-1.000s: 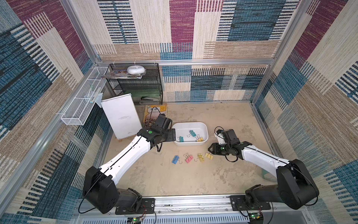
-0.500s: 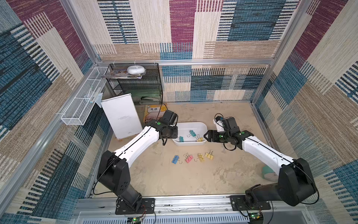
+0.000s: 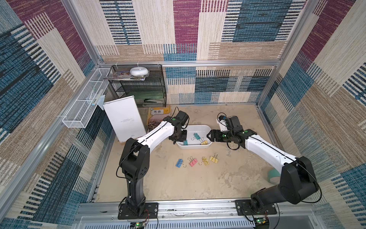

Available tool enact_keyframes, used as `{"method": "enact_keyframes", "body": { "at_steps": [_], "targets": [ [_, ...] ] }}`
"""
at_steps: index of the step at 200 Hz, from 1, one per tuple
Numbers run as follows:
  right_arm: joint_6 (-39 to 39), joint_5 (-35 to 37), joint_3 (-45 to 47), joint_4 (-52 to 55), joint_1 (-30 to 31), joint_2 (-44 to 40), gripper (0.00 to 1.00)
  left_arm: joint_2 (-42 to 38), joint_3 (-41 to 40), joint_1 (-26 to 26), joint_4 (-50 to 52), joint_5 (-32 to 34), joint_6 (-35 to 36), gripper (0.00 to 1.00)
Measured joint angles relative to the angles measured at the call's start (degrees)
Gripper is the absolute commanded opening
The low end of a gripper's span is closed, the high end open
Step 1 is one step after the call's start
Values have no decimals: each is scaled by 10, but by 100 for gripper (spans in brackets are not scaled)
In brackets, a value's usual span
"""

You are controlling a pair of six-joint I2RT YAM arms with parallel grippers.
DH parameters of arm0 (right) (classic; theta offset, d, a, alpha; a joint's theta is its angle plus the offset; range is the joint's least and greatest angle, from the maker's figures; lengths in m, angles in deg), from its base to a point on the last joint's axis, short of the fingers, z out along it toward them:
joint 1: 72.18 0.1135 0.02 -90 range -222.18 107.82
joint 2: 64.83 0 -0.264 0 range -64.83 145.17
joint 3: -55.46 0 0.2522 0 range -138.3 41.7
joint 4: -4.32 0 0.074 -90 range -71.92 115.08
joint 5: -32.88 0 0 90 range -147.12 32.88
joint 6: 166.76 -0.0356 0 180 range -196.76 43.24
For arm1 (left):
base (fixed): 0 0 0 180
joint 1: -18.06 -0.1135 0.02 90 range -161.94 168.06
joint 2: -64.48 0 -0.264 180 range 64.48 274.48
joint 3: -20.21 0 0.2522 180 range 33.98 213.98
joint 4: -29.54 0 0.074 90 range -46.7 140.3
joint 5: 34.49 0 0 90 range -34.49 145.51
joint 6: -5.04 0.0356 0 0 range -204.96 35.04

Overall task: Take out the binder clips from the storage box
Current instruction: Pick up the binder clip from the storage box.

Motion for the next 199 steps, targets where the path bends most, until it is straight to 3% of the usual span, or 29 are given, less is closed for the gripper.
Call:
{"method": "enact_keyframes", "body": {
  "at_steps": [97, 151, 199],
  "targets": [
    [5, 9, -14, 14, 0, 10, 91, 70, 34, -12, 14, -39, -9, 32],
    [5, 13, -15, 14, 0, 9, 91, 83, 36, -22, 2, -84, -36, 10],
    [5, 13, -15, 14, 0, 6, 91, 51, 27, -27, -13, -91, -49, 0]
  ]
}}
